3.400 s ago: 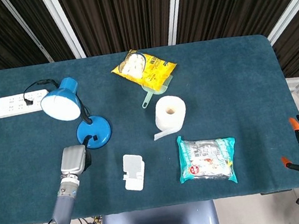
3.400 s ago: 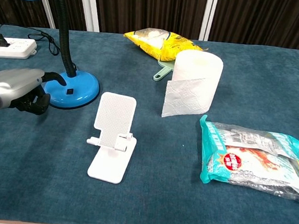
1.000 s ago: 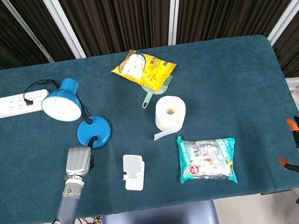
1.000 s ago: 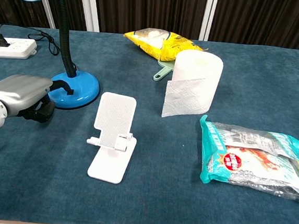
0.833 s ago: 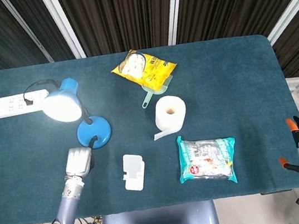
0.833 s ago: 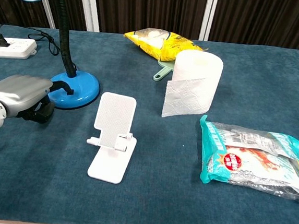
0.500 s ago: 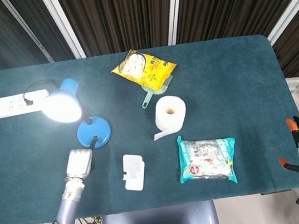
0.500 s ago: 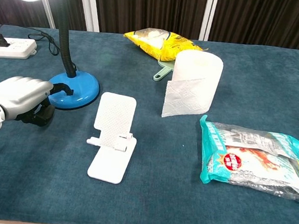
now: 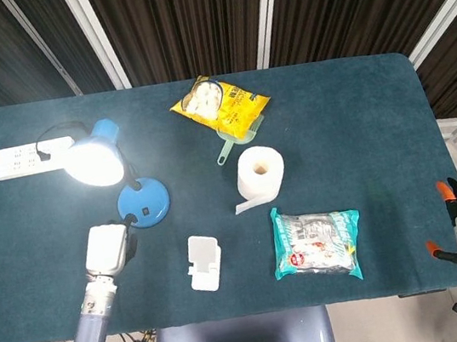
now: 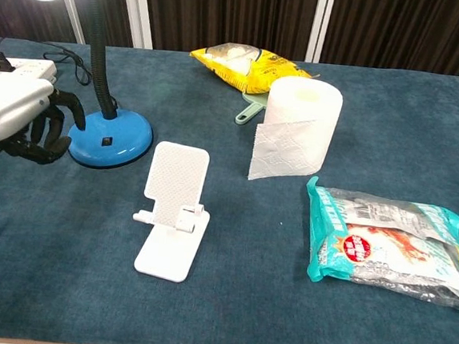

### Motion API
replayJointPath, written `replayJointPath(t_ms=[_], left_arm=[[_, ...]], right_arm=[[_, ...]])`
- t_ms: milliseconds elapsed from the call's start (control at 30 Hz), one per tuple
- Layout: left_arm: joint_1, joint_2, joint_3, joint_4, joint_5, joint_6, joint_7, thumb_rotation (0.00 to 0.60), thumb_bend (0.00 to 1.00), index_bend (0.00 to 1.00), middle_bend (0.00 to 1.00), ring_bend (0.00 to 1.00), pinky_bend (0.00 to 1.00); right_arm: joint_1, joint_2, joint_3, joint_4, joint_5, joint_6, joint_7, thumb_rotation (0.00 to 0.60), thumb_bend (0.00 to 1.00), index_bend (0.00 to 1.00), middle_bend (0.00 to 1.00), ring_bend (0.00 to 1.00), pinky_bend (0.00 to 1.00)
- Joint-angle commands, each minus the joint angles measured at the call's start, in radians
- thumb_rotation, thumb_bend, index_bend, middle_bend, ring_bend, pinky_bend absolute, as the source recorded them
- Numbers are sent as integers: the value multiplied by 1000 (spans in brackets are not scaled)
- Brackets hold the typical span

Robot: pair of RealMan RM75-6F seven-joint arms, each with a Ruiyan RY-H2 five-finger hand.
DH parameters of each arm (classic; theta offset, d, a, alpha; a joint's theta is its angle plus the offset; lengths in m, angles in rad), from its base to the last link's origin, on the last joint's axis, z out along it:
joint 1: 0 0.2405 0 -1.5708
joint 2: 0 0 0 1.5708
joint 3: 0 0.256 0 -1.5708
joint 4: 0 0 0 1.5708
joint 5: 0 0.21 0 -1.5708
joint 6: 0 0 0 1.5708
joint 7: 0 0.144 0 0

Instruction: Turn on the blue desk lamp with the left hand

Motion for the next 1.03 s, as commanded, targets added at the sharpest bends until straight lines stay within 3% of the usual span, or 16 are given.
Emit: replayJointPath(t_ms=[33,233,433,633,1033], left_arm=[[61,97,44,-89,76,80,-15,600,360,336,454,318,427],[165,216,67,-142,94,211,-29,600,252,197,222,93,225],[251,324,69,-124,103,256,-200,600,201,105,124,3,175],[296,405,71,-106,64,192,-357,600,165,100,80,0,37],[327,434,45,-120,86,177,-394,600,161,97,67,0,28]], right_arm=[[1,-1,-1,-1,0,-2,-3,600,248,57,18,57,36],[1,-1,-3,-2,-4,-1,-6,600,248,57,18,57,36],[2,6,-10,-1,-20,-3,-6,600,249,57,18,57,36],[8,20,-32,4,-58,-21,-7,600,248,57,18,57,30],[3,37,-37,-13,-82,-7,6,600,248,57,18,56,26]])
